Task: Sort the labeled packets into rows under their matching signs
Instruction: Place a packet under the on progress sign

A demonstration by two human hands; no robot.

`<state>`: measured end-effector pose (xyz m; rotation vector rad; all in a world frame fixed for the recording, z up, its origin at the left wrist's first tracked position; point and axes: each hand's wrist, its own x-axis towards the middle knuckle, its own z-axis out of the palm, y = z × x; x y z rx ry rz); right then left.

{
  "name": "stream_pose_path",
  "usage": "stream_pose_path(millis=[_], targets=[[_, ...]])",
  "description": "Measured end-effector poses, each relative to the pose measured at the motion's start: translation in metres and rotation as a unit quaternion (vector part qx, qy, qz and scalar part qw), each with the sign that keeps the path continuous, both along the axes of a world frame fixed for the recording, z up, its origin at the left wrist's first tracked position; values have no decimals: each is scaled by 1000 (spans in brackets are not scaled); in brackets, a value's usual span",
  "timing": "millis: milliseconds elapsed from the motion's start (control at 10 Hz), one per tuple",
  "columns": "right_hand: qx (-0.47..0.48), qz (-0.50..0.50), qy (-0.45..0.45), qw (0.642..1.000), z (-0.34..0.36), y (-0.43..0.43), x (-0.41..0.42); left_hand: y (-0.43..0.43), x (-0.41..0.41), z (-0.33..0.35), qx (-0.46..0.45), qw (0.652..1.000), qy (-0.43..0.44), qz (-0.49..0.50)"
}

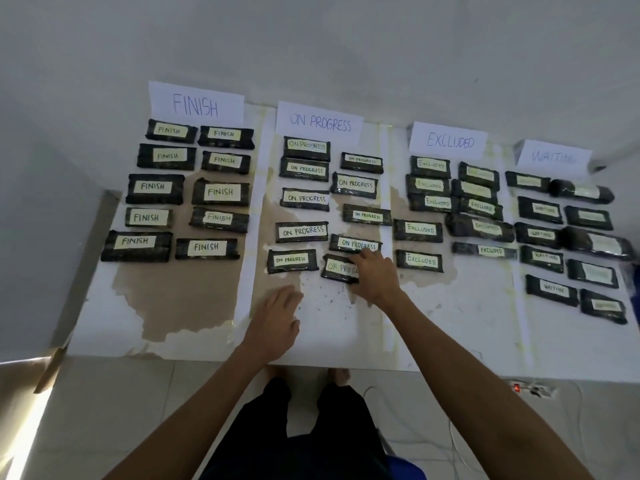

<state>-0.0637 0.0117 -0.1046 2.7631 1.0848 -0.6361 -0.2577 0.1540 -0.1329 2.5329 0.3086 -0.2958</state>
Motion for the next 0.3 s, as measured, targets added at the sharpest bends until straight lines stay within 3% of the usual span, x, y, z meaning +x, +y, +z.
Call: stream_pose_path(millis=[100, 300], targets=[[14, -4, 14, 1000, 3, -2, -1, -3, 5, 6, 8, 1000, 17, 12], [70, -30, 2, 997, 32, -24, 7, -5, 33, 33, -18, 998, -29, 56]])
